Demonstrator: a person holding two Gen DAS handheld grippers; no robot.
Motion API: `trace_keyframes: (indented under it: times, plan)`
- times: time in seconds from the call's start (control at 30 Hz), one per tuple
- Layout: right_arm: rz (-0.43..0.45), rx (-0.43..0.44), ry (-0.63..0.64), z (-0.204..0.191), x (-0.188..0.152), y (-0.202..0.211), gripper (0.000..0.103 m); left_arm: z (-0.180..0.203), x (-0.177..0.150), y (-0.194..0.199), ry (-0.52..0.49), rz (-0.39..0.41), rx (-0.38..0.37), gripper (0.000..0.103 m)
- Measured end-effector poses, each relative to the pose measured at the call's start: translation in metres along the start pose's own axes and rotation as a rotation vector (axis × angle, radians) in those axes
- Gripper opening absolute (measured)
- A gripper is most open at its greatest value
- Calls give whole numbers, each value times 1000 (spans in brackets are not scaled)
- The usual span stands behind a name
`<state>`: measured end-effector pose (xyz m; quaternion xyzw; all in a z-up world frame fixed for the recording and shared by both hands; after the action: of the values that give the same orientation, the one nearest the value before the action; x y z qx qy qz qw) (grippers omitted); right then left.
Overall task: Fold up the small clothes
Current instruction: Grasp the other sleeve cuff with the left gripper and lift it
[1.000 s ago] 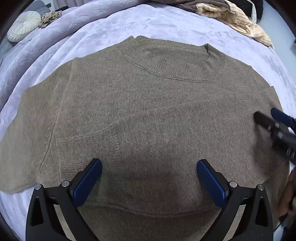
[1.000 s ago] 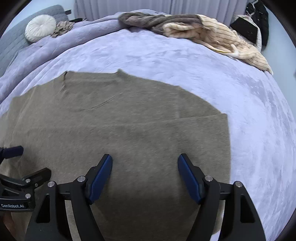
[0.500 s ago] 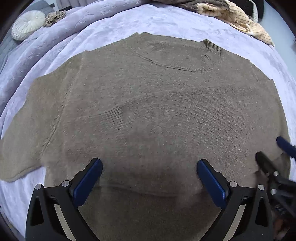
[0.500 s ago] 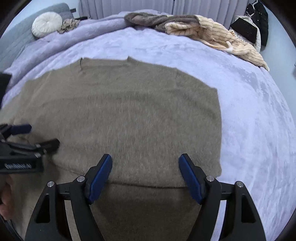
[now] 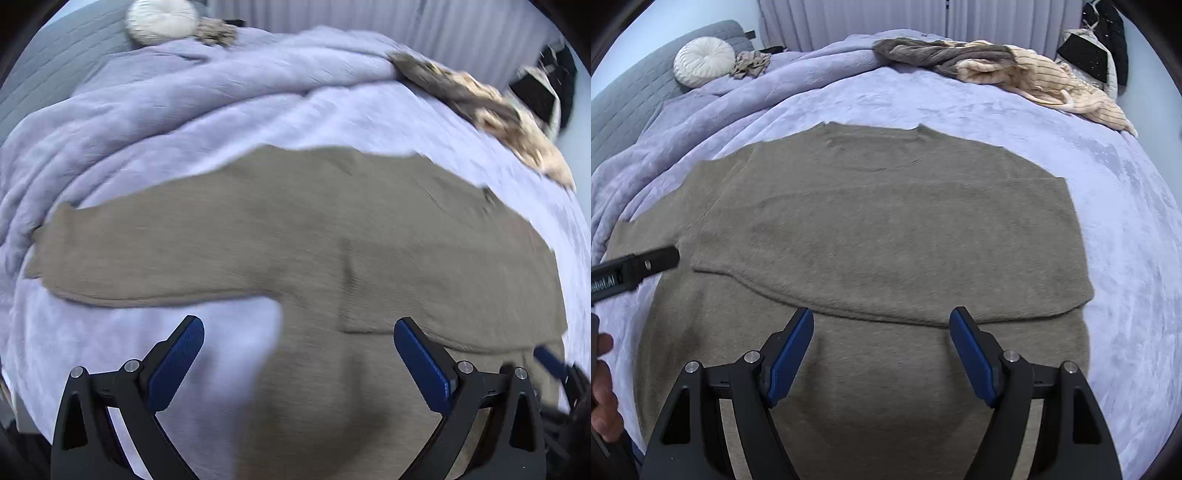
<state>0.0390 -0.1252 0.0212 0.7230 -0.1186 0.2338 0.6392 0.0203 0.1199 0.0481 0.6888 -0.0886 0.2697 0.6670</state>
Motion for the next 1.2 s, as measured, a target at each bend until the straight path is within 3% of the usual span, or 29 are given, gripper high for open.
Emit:
trace_keyframes:
  times: [0.07, 0.13, 0.2, 0.37, 0.47, 0.53, 0.63, 0.73, 0.83, 0.97, 1.13, 1.2]
  plan:
    - [-20, 11, 61, -33, -8, -3, 79, -29, 1, 6, 61, 63, 42, 103]
    - [-24, 14, 79, -41, -10, -3, 79, -53, 7, 14, 139, 152, 68, 103]
    - [-28, 16, 111, -56, -13, -2, 79, -74, 9, 18, 191, 192, 80, 103]
    - [-36, 10, 166, -81, -18, -1, 79, -125, 3, 9, 344, 146, 73, 103]
    - [-41, 4, 186, -92, -20, 1, 79, -145, 0, 3, 326, 138, 126, 103]
    - [-45, 0, 200, -97, -21, 1, 79, -159, 2, -4, 284, 115, 132, 103]
    - [-62, -12, 226, -107, -24, -4, 79, -184, -1, -4, 316, 119, 122, 103]
    - [-75, -17, 238, -112, -26, -7, 79, -221, -2, -13, 400, 112, 79, 103]
    - [-87, -29, 261, -120, -28, -11, 79, -253, -5, -29, 471, 104, 5, 89]
    - [-91, -40, 279, -129, -26, -12, 79, -294, -22, -62, 654, 83, -188, 86]
    - [-103, -47, 280, -137, -22, -16, 79, -320, -11, -72, 761, 209, -321, 84]
    - [-109, -56, 288, -140, -22, -18, 79, -336, -7, -77, 831, 235, -361, 60]
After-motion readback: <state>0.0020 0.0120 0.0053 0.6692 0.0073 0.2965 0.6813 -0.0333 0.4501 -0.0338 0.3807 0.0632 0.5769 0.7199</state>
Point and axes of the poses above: each gripper's, at about its wrist camera, not at the fingertips, and y roughly against the way its jaws point, z to its right, x to its top, the point moved 4 cm from there along -y, roughly the way its jaws point, and after that the axes turned 3 degrees about -y, right-handed, at the moved point
